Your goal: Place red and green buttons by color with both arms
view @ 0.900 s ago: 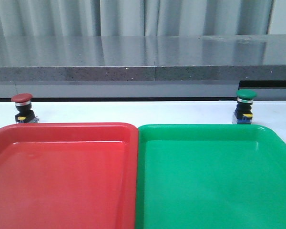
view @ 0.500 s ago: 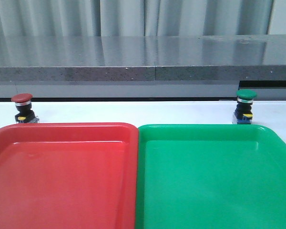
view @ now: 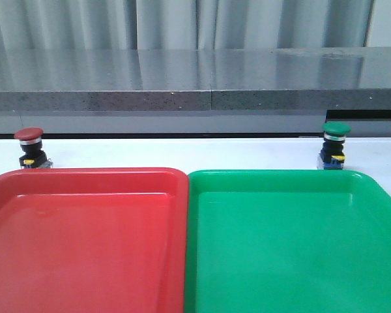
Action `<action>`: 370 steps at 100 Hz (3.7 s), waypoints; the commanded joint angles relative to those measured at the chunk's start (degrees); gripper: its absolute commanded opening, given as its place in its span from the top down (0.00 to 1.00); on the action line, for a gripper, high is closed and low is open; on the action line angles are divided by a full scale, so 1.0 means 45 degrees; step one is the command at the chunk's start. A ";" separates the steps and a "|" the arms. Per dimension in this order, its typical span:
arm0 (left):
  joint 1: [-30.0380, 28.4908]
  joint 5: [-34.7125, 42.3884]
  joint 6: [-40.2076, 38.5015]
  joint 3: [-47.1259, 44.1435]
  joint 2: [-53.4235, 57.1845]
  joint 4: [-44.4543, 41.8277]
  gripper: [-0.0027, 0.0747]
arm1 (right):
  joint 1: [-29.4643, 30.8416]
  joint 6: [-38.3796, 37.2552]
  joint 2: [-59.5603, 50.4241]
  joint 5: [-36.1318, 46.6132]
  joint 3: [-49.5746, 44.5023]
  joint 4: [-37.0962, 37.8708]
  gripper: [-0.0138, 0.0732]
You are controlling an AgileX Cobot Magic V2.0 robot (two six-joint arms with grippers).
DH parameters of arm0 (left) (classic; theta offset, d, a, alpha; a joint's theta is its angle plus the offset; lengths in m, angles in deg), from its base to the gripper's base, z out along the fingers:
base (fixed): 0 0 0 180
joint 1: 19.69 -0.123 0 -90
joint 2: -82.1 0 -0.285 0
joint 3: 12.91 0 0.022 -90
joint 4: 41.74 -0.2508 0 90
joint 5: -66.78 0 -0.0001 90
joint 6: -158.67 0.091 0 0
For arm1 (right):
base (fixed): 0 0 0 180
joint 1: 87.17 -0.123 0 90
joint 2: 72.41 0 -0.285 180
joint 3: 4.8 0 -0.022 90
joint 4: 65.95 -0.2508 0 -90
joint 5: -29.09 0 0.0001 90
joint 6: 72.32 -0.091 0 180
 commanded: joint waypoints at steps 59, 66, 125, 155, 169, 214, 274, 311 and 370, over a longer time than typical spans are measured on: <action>-0.0050 -0.3847 -0.0075 0.8678 -0.7729 -0.0016 0.76 | 0.0084 0.0049 -0.0249 0.0987 0.0233 -0.0026 0.91; -0.0050 -0.3855 -0.0075 0.9166 -0.8633 -0.0016 0.56 | 0.0084 0.0049 -0.0249 0.0987 0.0233 -0.0026 0.91; -0.0026 -0.6171 -0.0075 1.3714 -1.6849 0.1752 0.26 | 0.0084 0.0049 -0.0249 0.0987 0.0233 -0.0026 0.91; 0.0302 -0.6477 0.0466 1.5488 -1.9936 0.2257 0.26 | 0.0084 0.0049 -0.0249 0.0987 0.0233 -0.0026 0.91; 0.0416 -0.6477 0.0496 1.5953 -2.0950 0.2348 0.26 | 0.0084 0.0049 -0.0249 0.0987 0.0233 -0.0026 0.91; 0.1061 -0.6067 0.0549 1.6933 -2.3388 0.2332 0.26 | 0.0084 0.0049 -0.0249 0.0987 0.0233 -0.0026 0.91; 0.1061 -0.5478 0.0549 1.6991 -2.3739 0.2211 0.60 | 0.0084 0.0049 -0.0249 0.0987 0.0233 -0.0026 0.91; 0.1061 -0.5301 0.0549 1.7013 -2.3763 0.2359 0.88 | 0.0084 0.0049 -0.0249 0.0987 0.0233 -0.0026 0.91; 0.1061 -0.5824 -0.0796 1.8029 -2.1667 0.2436 0.93 | 0.0084 0.0049 -0.0249 0.0987 0.0233 -0.0026 0.91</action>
